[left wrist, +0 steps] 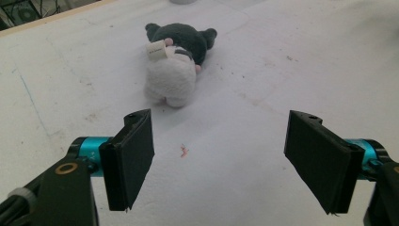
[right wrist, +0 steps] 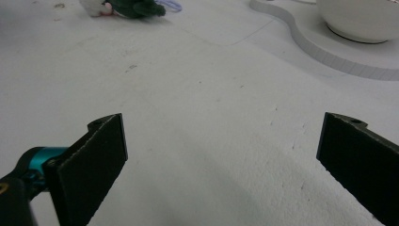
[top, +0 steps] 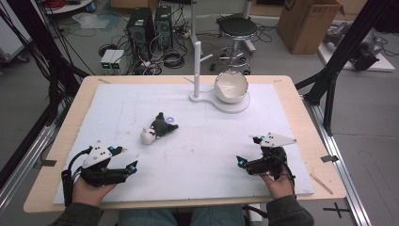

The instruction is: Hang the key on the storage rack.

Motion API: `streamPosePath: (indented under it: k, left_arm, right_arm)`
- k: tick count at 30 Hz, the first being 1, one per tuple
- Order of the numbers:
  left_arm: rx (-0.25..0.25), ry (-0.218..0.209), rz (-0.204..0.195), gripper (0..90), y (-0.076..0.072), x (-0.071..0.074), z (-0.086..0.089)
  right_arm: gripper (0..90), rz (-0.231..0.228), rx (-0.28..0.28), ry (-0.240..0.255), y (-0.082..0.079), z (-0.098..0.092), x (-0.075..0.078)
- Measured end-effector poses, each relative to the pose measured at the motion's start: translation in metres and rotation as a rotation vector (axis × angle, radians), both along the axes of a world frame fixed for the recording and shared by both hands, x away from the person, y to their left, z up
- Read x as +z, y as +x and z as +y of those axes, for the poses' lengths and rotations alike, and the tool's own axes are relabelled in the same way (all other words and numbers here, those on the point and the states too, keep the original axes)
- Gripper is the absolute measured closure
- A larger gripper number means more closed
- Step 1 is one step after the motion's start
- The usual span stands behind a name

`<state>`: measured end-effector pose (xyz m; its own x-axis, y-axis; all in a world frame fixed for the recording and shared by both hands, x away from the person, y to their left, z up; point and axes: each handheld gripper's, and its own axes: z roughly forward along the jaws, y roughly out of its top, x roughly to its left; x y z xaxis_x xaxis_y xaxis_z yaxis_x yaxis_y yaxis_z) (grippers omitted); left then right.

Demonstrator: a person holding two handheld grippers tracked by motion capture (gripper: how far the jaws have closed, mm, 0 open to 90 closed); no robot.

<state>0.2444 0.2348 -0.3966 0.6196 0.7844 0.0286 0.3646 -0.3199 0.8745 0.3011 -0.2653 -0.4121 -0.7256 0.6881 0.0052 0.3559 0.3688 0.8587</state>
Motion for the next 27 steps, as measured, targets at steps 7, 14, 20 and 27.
streamPosePath:
  k: [7, 14, 20, 27]
  left_arm:
    - [-0.012, -0.008, -0.008, 25.5, -0.001, 0.007, -0.004]
    - [-0.029, -0.010, -0.014, 25.6, 0.002, 0.016, -0.007]
    - [-0.040, -0.007, -0.010, 26.2, 0.008, 0.024, -0.006]
    - [-0.064, 0.001, -0.002, 26.5, 0.023, 0.039, -0.010]
  right_arm:
    - [1.4, 0.008, -0.003, 0.003, 0.000, 0.001, 0.000]
    - [1.4, -0.003, -0.006, 0.007, -0.001, 0.000, 0.001]
    - [1.4, -0.009, -0.008, 0.020, 0.002, 0.002, 0.004]
    - [1.4, -0.002, -0.006, 0.018, 0.003, 0.002, 0.004]
